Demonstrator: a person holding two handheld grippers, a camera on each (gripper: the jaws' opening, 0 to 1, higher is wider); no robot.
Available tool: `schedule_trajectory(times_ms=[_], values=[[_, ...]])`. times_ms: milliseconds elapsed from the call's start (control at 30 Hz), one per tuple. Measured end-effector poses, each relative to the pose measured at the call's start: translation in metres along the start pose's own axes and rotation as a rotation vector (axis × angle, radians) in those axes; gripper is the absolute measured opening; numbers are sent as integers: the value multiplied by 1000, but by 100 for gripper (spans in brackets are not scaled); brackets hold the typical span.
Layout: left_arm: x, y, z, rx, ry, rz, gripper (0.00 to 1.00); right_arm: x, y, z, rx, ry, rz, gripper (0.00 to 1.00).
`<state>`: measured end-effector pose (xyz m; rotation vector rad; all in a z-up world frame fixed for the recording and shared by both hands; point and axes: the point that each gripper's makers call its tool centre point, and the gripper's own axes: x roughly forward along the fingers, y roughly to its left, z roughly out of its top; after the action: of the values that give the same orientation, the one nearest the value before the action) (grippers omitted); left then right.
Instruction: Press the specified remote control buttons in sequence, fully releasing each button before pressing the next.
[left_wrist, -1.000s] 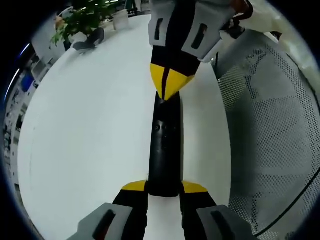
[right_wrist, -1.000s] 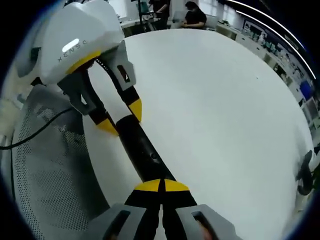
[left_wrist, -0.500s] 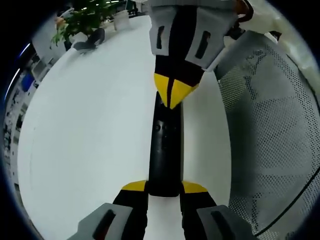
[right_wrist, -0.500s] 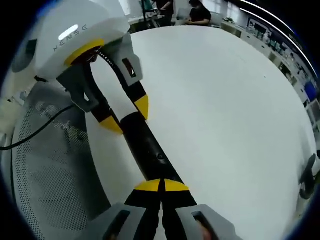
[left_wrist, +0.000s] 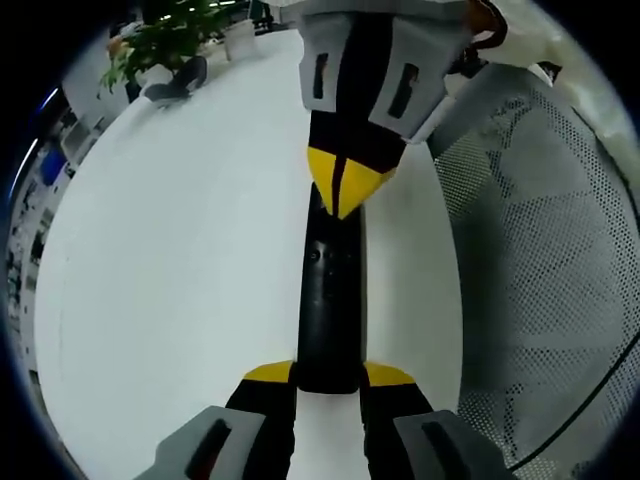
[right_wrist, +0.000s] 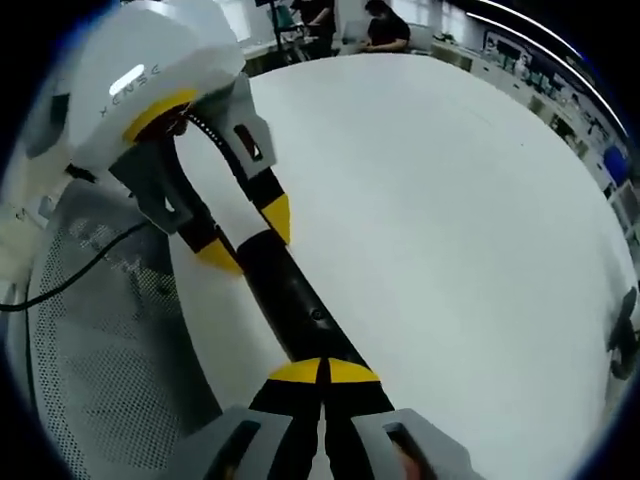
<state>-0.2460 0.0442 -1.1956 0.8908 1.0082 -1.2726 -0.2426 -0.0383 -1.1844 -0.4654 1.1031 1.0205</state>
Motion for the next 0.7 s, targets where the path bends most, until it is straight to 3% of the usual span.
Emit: schedule_trajectory(times_ms=[200,700], values=[[0,0,0,0,2,1,22,0,2,0,43,-30,16,0],[0,-1,0,-5,13,8,22,0,-1,2,60,1,20,0]])
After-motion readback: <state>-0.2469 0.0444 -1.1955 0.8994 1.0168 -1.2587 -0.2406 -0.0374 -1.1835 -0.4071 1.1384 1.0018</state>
